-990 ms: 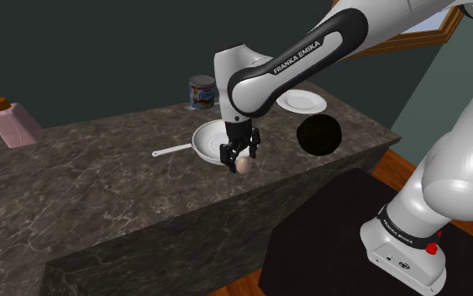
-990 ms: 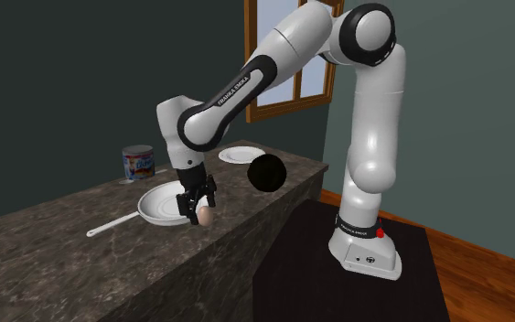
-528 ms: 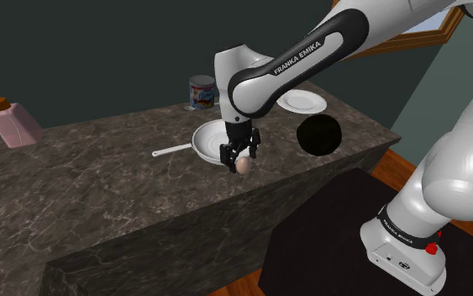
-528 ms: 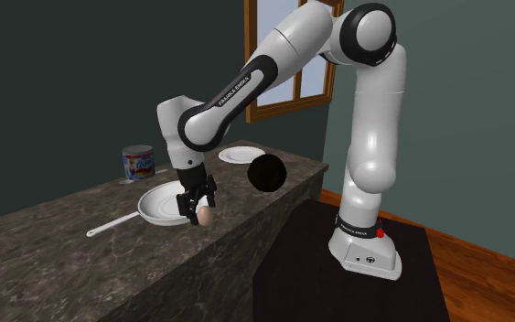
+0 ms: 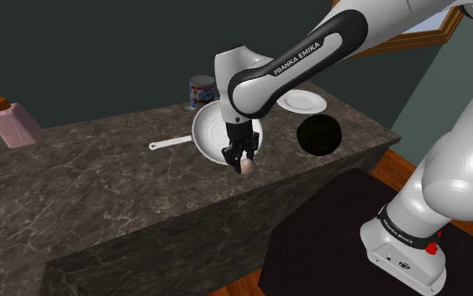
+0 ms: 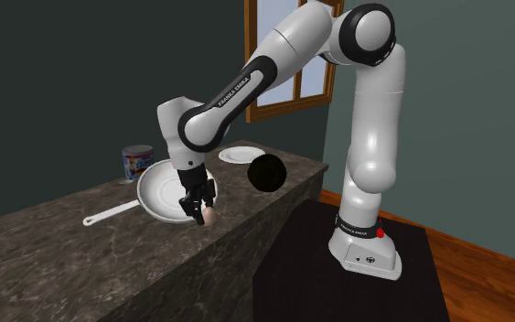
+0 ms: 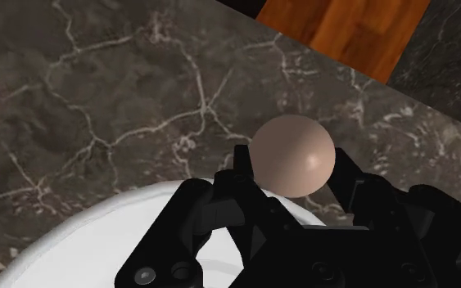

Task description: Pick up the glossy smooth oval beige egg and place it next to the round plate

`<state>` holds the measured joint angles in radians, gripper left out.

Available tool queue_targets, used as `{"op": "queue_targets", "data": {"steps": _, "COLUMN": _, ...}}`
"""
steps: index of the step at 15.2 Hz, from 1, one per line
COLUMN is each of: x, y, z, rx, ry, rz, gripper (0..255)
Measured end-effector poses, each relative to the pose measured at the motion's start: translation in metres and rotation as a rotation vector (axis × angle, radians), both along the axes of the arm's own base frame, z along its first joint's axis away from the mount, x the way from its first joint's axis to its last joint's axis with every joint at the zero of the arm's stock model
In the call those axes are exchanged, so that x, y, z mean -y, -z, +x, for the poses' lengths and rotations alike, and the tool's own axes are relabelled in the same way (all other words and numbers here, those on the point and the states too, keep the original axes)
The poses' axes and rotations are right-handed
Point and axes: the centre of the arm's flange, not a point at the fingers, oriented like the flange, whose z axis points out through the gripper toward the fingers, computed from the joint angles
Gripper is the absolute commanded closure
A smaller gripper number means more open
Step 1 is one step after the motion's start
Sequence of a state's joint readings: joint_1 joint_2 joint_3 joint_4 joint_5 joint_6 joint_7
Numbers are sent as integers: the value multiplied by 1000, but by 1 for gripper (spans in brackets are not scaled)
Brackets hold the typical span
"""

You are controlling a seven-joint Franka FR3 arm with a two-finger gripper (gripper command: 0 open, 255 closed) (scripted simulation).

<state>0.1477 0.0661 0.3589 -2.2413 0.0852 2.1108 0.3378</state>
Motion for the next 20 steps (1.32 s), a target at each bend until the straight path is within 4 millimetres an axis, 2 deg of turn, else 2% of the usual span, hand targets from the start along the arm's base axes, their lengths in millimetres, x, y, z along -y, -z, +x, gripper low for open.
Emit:
{"op": "queue_targets", "data": {"steps": 5, "x": -1, "y": -9, "z": 0, "rx": 5, "ry": -1, "rz": 4, "gripper": 255}}
{"op": "queue_targets", "data": {"steps": 20, "x": -1, "y": -88, "z": 0, "rx": 5, "ry": -1, "rz": 5, "gripper": 255}}
